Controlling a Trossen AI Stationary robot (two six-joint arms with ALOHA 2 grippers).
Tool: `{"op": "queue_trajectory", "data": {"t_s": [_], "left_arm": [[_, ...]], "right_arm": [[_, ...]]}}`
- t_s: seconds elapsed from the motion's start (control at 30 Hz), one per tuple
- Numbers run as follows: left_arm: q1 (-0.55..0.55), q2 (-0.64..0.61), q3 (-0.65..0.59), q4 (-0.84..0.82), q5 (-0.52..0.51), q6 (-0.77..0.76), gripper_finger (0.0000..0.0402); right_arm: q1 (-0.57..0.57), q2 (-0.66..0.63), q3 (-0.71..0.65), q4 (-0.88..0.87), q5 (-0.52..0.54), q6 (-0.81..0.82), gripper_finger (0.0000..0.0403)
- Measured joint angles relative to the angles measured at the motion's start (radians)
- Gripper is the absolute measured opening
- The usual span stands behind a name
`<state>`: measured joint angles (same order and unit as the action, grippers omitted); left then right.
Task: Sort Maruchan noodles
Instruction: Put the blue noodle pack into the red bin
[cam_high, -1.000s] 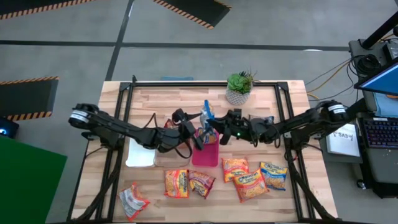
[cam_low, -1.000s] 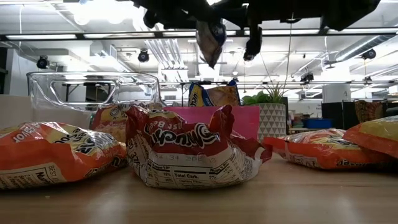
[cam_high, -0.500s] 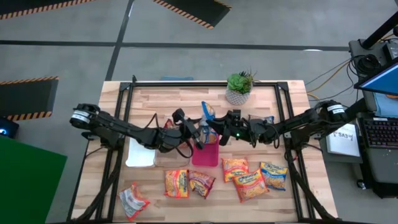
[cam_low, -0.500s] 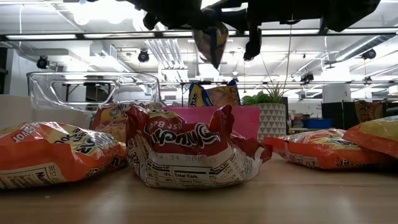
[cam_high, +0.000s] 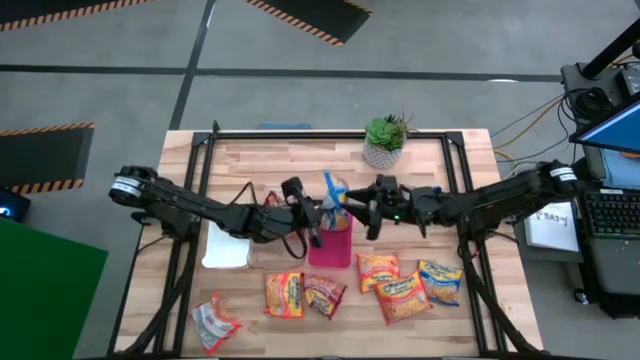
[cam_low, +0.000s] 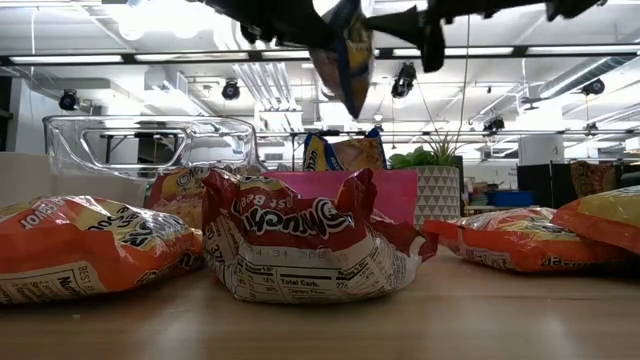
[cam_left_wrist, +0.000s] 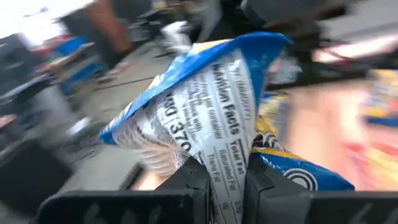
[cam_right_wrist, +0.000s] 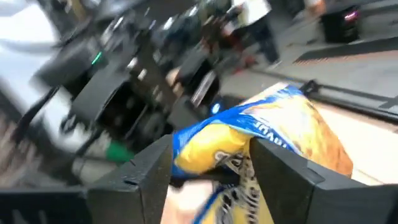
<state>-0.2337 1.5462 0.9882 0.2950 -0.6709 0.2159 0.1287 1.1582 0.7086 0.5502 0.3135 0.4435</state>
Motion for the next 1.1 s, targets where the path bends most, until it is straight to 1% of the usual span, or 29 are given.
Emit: {"op": "queue_trajectory", "data": {"t_s": [0.03, 0.1, 0.2, 0.23, 0.27, 0.37, 0.47, 0.53, 0.7, 0.77, 0.87, 1.1], "left_arm": [[0.000, -0.013, 0.000, -0.030, 0.060, 0.006, 0.0019], [-0.001, -0.039, 0.000, -0.108, 0.230, 0.030, 0.0019], [-0.002, -0.064, -0.001, -0.198, 0.490, 0.058, 0.0019], [-0.002, -0.071, -0.001, -0.208, 0.548, 0.060, 0.0019], [-0.002, -0.076, -0.001, -0.204, 0.580, 0.060, 0.0019], [-0.001, -0.078, 0.000, -0.200, 0.591, 0.056, 0.0019], [-0.001, -0.076, -0.001, -0.206, 0.591, 0.056, 0.0020], [-0.001, -0.076, -0.001, -0.204, 0.598, 0.056, 0.0020], [0.001, -0.076, -0.001, -0.193, 0.648, 0.053, 0.0020], [0.001, -0.076, -0.001, -0.193, 0.651, 0.051, 0.0020], [0.002, -0.076, -0.001, -0.199, 0.651, 0.040, 0.0020], [0.003, -0.076, -0.001, -0.200, 0.651, 0.037, 0.0020]], "right_arm": [[0.000, -0.029, 0.000, -0.050, -0.048, -0.019, 0.0213], [-0.003, -0.084, 0.001, -0.116, -0.121, -0.077, 0.0218], [-0.001, -0.149, 0.003, -0.236, -0.185, -0.146, 0.0219], [0.002, -0.164, 0.003, -0.276, -0.206, -0.162, 0.0219], [0.003, -0.177, 0.002, -0.312, -0.226, -0.181, 0.0219], [0.003, -0.194, 0.002, -0.337, -0.247, -0.233, 0.0219], [0.004, -0.181, 0.002, -0.331, -0.322, -0.303, 0.0219], [0.005, -0.168, 0.002, -0.332, -0.351, -0.338, 0.0219], [0.004, -0.101, 0.041, -0.340, -0.350, -0.418, 0.0219], [0.004, -0.067, 0.073, -0.352, -0.386, -0.450, 0.0219], [0.002, -0.016, 0.141, -0.423, -0.431, -0.490, 0.0219], [0.002, 0.114, 0.351, -0.681, -0.536, -0.539, 0.0219]]}}
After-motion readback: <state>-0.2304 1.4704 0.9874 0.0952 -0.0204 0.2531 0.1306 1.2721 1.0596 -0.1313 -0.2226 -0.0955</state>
